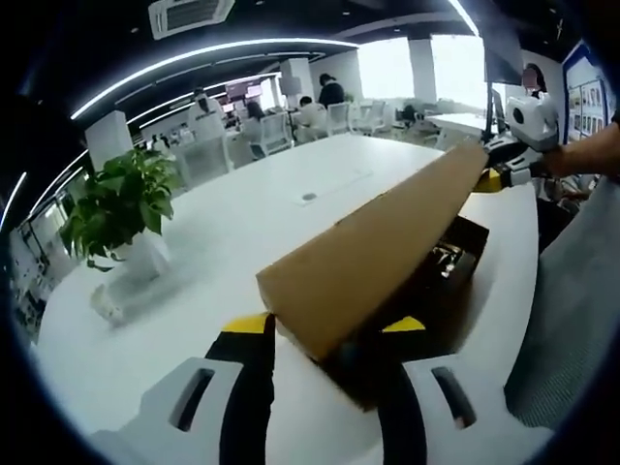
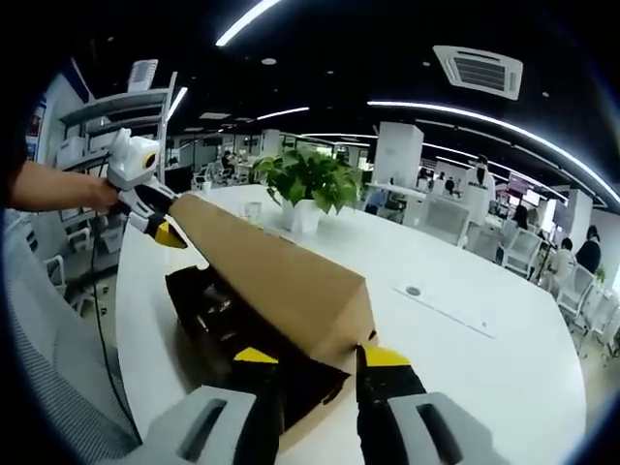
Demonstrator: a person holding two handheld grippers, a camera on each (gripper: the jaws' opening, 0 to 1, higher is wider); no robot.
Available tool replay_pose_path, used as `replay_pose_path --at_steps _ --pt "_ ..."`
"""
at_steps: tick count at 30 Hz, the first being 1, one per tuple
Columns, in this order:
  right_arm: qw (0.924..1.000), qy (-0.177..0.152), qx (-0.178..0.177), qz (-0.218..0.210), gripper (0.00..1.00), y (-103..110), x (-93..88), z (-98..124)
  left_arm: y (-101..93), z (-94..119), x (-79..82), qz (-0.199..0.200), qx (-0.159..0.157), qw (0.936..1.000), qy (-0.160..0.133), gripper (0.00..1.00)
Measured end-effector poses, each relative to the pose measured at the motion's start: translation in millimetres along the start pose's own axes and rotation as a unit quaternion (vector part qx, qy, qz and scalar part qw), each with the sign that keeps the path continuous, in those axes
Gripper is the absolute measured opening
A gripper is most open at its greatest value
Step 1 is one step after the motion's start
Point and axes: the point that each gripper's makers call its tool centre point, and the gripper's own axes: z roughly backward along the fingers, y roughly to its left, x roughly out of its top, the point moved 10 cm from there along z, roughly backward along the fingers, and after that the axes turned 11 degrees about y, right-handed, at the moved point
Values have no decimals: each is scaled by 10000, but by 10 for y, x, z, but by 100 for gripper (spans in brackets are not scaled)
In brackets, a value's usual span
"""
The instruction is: Operate the shoe box by opening the lid, removing the specified soft item, and placing it in the target area until the item is outside and the box remains undamaged.
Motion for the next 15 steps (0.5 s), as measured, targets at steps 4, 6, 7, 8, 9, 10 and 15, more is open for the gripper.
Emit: replay_pose_path --at_steps 4,6,7,8,9,10,15 --pt "10000 -33 -85 39 17 -51 41 -16 60 -8 43 37 71 10000 -59 31" --pt "9999 -44 -128 67 15 -73 62 -18 79 -11 57 47 102 9999 -73 29" --pt "9999 -50 -147 76 14 -87 71 -17 92 -13 66 51 119 9999 -87 28" --pt "9998 -53 -161 80 13 -99 79 -19 102 -14 75 58 129 9999 -97 27" --pt "9998 -62 -181 98 12 -114 88 -22 116 -16 86 62 147 9998 -106 26" --pt "9997 -64 -203 114 10 -124 94 -25 127 -17 94 74 158 9998 -119 26" --pt "9993 -86 -318 159 3 -193 138 -40 183 -34 139 133 218 9995 -160 22"
